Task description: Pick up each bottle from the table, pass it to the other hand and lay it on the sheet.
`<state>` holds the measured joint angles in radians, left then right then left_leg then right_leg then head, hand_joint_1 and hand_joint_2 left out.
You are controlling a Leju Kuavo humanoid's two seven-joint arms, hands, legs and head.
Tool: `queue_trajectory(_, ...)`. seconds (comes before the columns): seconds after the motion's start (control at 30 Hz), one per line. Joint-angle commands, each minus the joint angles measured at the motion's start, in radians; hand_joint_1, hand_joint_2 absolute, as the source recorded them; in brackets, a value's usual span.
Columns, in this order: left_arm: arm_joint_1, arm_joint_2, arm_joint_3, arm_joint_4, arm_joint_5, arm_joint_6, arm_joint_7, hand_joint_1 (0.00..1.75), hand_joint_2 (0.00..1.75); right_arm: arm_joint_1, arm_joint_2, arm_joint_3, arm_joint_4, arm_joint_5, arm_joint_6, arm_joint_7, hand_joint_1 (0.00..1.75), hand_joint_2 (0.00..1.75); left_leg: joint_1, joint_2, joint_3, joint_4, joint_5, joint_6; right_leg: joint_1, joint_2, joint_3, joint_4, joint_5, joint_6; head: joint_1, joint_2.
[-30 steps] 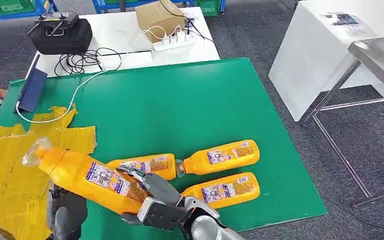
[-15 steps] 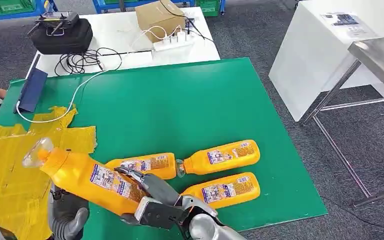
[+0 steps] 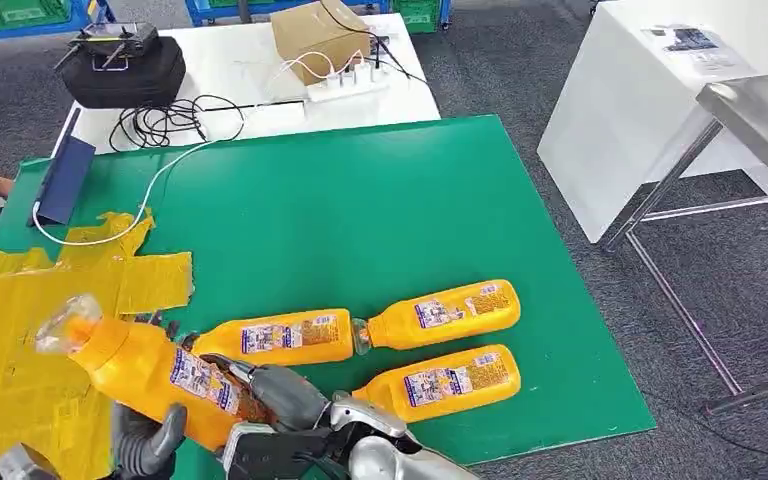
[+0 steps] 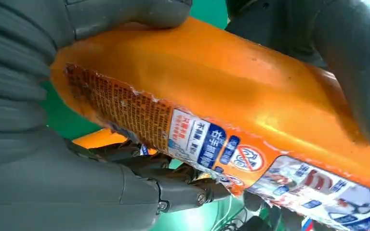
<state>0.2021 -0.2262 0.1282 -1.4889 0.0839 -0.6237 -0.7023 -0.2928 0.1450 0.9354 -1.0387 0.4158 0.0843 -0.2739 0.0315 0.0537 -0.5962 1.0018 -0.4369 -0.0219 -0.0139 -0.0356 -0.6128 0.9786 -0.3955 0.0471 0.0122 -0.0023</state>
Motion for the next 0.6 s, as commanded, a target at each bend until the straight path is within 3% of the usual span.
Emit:
queue_trajectory(0.03,-0.035,0.040,-0.044,0.102,-0.014,0.014,0.007,1.75,1.75,-0.064,-0.006,0.092,0.106,0.000,0.001,0.010,1.75,1.75,-0.001,-0.004,0.005,-0.002,-0.001,0.003,-0.001,0.002,0.004,-0.001,-0.001,-0.002,0.000,0.000)
queue_trajectory(0.43,-0.030,0.032,-0.028,0.088,0.006,0.022,0.013,1.75,1.75,-0.066,-0.012,0.093,0.111,-0.009,-0.002,0.018,1.75,1.75,0.000,-0.005,0.004,-0.001,-0.001,0.003,-0.001,0.001,0.004,-0.001,-0.001,-0.001,0.000,0.000)
queue_trajectory(0.57,-0.020,0.032,0.020,0.018,-0.014,0.103,0.037,1.75,1.75,-0.067,-0.057,0.042,0.034,-0.009,-0.050,0.030,1.75,1.75,0.000,-0.005,0.004,-0.001,-0.001,0.003,-0.001,0.001,0.004,0.000,-0.001,-0.002,0.000,0.000)
queue_trajectory(0.6,-0.017,0.026,0.047,-0.015,-0.070,0.183,0.037,1.75,1.75,-0.062,-0.067,0.016,0.002,0.004,-0.077,0.035,0.58,1.75,0.000,-0.005,0.003,-0.001,-0.001,0.003,0.000,0.001,0.003,0.000,-0.001,-0.002,0.000,0.000)
